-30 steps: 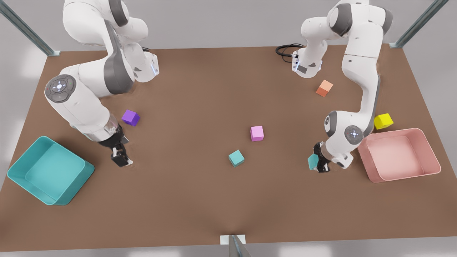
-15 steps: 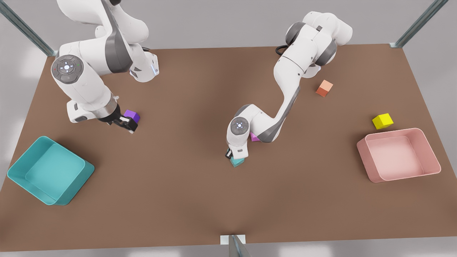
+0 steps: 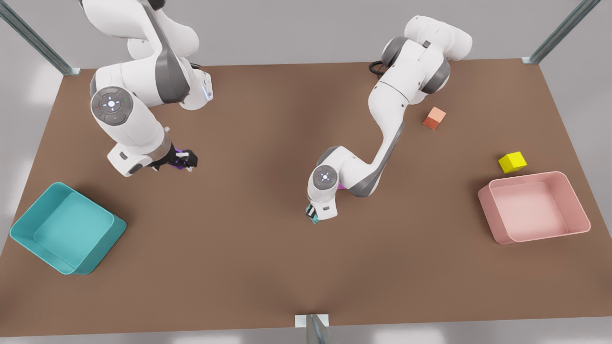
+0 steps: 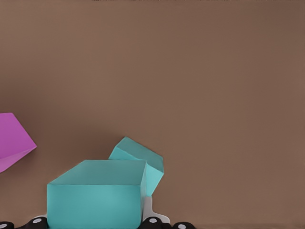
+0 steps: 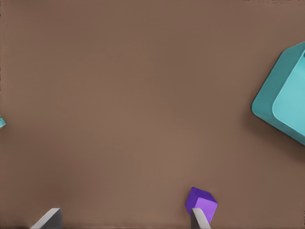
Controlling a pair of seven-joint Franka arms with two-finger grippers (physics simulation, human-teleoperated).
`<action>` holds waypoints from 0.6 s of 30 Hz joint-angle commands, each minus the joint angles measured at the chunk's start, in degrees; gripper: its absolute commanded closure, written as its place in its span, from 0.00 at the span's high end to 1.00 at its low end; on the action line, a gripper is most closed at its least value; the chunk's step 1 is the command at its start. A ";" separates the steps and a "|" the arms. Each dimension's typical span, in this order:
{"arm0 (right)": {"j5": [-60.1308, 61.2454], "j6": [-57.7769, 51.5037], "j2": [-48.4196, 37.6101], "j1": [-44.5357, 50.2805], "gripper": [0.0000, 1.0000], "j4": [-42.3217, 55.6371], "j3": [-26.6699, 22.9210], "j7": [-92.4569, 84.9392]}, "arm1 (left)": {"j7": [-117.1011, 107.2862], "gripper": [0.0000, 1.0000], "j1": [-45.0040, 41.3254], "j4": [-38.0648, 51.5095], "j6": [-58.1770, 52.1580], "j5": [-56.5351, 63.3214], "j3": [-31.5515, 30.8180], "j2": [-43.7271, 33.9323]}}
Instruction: Stack the two blue cubes on top of each other
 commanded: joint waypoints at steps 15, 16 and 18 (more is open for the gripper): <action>-0.14 -0.36 0.80 -0.28 1.00 0.03 -0.10 -13.75 | -0.92 1.00 0.20 1.55 -4.91 0.07 -0.17 -0.15; -0.14 -0.28 0.80 -0.28 1.00 0.03 -0.10 -13.75 | -1.01 1.00 -0.06 1.90 -8.78 0.16 -0.70 -1.65; -0.14 -0.28 0.89 -0.28 1.00 0.12 -0.10 -13.67 | -0.83 1.00 0.03 6.28 -16.85 0.16 -1.58 -2.53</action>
